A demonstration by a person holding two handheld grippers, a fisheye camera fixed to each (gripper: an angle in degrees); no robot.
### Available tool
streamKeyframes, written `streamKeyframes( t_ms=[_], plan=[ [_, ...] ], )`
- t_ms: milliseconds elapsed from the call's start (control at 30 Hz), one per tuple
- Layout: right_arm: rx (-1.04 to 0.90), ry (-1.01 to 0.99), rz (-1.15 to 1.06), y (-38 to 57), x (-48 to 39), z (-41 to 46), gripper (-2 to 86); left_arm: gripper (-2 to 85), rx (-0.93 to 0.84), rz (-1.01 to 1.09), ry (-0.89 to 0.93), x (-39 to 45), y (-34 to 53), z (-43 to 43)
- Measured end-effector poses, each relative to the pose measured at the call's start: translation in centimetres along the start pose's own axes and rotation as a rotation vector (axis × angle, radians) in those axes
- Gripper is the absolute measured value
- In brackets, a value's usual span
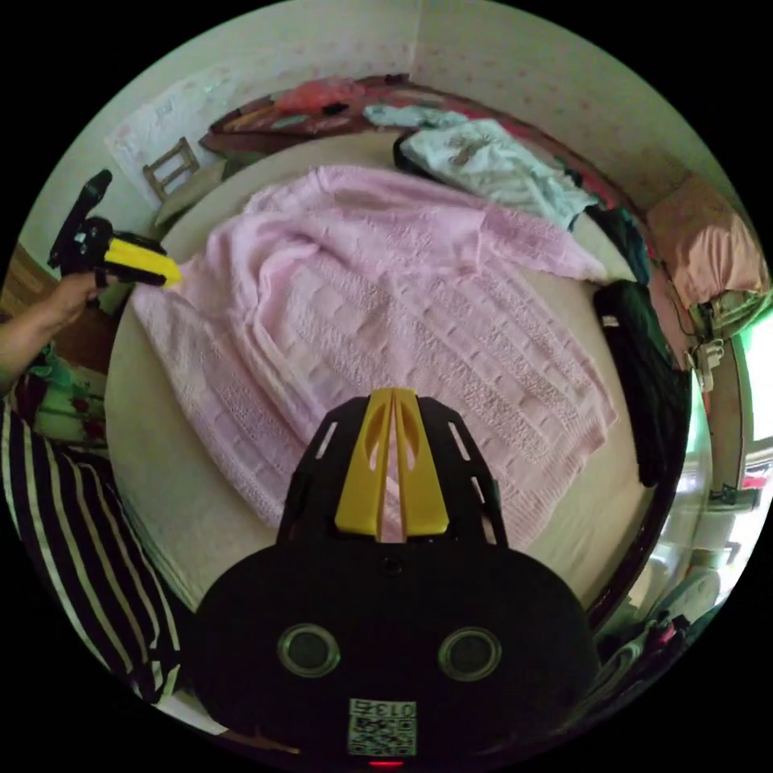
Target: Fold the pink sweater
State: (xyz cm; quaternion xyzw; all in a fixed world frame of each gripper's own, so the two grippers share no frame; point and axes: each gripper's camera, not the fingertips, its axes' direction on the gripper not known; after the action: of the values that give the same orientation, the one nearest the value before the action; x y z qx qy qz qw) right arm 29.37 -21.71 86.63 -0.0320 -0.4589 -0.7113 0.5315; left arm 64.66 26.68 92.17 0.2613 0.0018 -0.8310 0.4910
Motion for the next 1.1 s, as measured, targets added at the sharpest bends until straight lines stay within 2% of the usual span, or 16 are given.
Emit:
streamKeyframes(
  t_ms=[67,133,300,467,600,733,900,1000,1100],
  plan=[
    [0.119,0.031,0.036,-1.1,1.0,-1.7,1.9,2.7,0.143,-0.054,-0.017,-0.6,0.5,-1.8],
    [0.203,0.088,0.093,-3.7,2.7,-2.6,4.5,6.0,0.197,-0.061,-0.016,-1.0,0.1,-2.5],
    [0.182,-0.068,0.142,-10.5,6.3,-1.0,7.5,11.3,0.144,-0.052,0.097,-1.8,-2.7,-1.3],
    [0.047,-0.124,0.004,-14.7,6.8,2.1,8.2,9.8,0.082,-0.092,0.235,-2.6,-3.8,0.3],
    [-0.039,-0.221,-0.027,-16.1,6.5,4.0,3.7,3.5,0.046,-0.094,0.285,-2.3,-3.9,1.1],
    [0.027,-0.14,-0.06,-16.1,5.2,2.0,2.3,1.9,0.088,-0.143,0.313,-1.8,-3.0,0.8],
    [0.207,-0.033,-0.125,-14.6,3.9,-3.7,2.0,1.3,0.164,-0.06,0.207,0.9,-1.9,-1.1],
    [0.295,0.037,-0.202,-11.7,2.0,-7.4,1.8,1.2,0.226,0.064,0.073,4.1,-1.1,-2.9],
    [0.303,0.139,-0.208,-7.1,-0.5,-9.4,1.8,1.2,0.253,0.238,-0.079,8.3,0.0,-4.1]
  ],
)
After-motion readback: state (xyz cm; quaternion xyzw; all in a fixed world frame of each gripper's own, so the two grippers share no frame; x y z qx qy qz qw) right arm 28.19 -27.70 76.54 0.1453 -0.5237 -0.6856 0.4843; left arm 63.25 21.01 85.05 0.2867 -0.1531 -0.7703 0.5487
